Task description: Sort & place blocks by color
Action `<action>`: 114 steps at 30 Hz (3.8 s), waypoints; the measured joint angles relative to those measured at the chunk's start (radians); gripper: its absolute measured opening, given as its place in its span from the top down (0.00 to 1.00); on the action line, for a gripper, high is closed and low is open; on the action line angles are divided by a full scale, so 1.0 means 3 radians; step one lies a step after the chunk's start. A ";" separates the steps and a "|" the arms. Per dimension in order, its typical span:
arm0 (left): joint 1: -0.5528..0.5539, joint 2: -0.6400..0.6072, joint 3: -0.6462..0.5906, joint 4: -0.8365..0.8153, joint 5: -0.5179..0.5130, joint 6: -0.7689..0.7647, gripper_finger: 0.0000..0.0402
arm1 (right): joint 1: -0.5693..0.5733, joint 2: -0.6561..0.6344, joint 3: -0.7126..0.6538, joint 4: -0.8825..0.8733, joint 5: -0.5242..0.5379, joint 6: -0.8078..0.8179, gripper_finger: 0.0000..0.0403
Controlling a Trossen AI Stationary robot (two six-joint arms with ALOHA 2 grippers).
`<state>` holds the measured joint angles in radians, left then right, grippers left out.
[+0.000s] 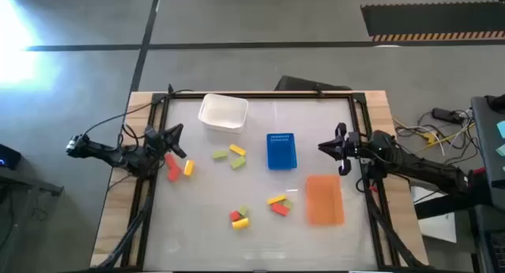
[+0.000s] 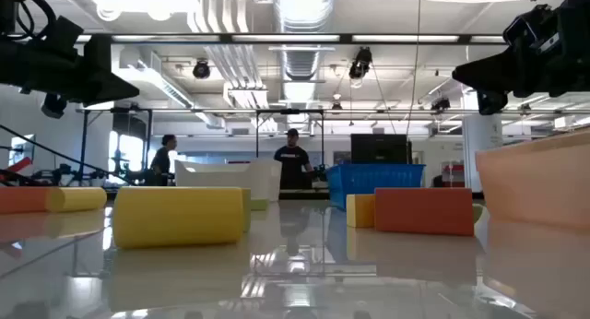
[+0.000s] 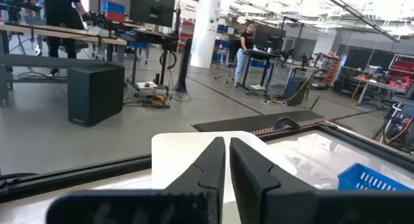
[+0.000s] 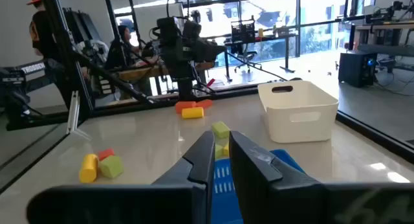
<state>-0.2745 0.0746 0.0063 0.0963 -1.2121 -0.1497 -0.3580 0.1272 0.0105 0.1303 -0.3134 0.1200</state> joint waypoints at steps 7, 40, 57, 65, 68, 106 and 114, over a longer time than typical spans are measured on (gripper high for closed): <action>0.0000 0.0000 -0.0001 0.0000 0.0000 0.0000 0.98 | 0.0000 -0.0001 -0.0001 0.0001 0.0000 0.0000 0.91; 0.0000 0.0000 -0.0001 0.0000 0.0001 0.0000 0.98 | 0.0000 -0.0001 0.0000 0.0001 0.0000 0.0000 0.91; 0.0000 -0.0001 -0.0001 0.0000 0.0000 0.0000 0.98 | 0.0000 -0.0001 -0.0001 0.0001 0.0001 0.0000 0.91; 0.0000 0.0000 -0.0001 0.0000 0.0000 0.0000 0.98 | 0.0000 -0.0001 0.0000 0.0000 0.0000 0.0000 0.91; 0.0000 0.0000 -0.0001 0.0000 0.0000 0.0000 0.98 | 0.0000 -0.0001 0.0000 0.0000 0.0000 0.0000 0.91; 0.0000 -0.0001 -0.0001 0.0003 0.0005 -0.1125 0.98 | 0.0006 -0.0001 -0.0001 0.0163 0.0001 0.0395 0.91; 0.0000 0.0000 -0.0001 0.0005 0.0006 -0.1228 0.98 | 0.0006 -0.0003 -0.0001 0.0687 0.0002 0.0947 0.91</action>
<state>-0.2745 0.0746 0.0059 0.0978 -1.2102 -0.5182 -0.3561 0.1265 0.0102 0.3363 -0.3129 0.4040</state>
